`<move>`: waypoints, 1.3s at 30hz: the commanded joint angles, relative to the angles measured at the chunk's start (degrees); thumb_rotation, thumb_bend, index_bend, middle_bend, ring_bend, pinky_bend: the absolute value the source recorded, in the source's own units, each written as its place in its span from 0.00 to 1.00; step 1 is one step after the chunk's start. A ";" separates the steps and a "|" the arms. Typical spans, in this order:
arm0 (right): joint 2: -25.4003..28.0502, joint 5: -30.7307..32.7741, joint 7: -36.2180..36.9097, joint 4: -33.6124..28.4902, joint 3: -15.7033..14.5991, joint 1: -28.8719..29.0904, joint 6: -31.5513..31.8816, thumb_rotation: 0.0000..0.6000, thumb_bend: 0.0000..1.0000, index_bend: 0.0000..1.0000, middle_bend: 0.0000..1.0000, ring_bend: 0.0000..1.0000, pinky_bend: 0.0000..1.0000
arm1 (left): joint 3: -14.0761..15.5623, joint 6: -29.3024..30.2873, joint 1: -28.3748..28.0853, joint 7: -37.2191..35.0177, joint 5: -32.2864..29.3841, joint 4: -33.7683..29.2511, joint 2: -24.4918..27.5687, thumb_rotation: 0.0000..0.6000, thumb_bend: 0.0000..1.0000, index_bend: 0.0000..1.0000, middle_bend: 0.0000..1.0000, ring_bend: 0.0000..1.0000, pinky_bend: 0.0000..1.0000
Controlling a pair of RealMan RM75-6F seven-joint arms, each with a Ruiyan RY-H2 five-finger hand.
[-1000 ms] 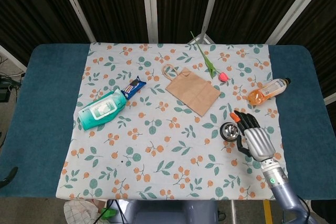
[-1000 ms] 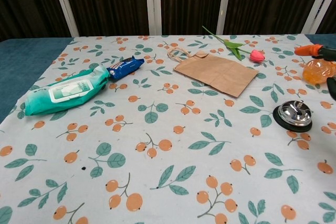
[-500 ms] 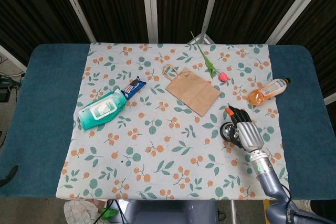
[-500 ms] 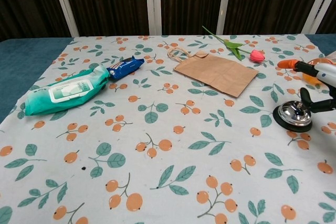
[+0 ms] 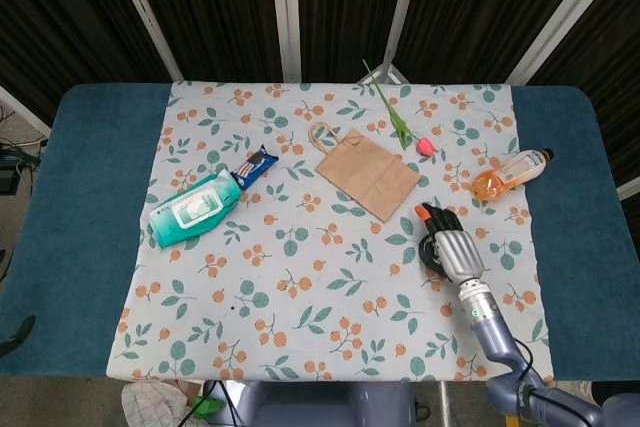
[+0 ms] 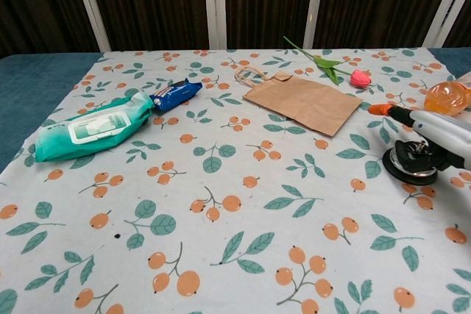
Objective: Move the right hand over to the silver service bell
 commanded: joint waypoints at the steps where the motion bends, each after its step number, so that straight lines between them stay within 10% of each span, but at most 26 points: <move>1: -2.31 -0.31 -0.79 2.85 -0.61 0.81 -0.45 1.00 0.79 0.00 0.00 0.00 0.00 | -0.09 -0.10 -0.06 0.08 -0.19 -0.05 0.00 1.00 0.33 0.05 0.00 0.00 0.10; 14: -3.14 -2.37 -2.74 1.90 -1.19 1.80 1.76 1.00 0.79 0.00 0.00 0.00 0.00 | 0.08 -0.16 -0.05 -0.02 -0.01 -0.15 0.13 1.00 0.33 0.05 0.00 0.00 0.10; 25: 20.80 -3.66 -3.70 -30.76 6.64 -4.46 18.68 1.00 0.78 0.00 0.00 0.00 0.00 | 0.37 0.21 0.17 -1.35 0.52 0.06 0.57 1.00 0.33 0.05 0.00 0.00 0.10; 33: 35.79 -9.56 -8.82 -44.38 -0.92 -14.36 25.35 1.00 0.78 0.00 0.00 0.00 0.00 | 0.83 1.11 0.61 -2.57 1.66 0.29 0.92 1.00 0.33 0.05 0.00 0.00 0.10; 39: 37.36 -13.03 -12.58 -45.08 -5.65 -20.30 30.77 1.00 0.79 0.00 0.00 0.00 0.00 | 0.98 2.12 1.15 -4.73 1.97 0.76 1.45 1.00 0.33 0.05 0.00 0.00 0.10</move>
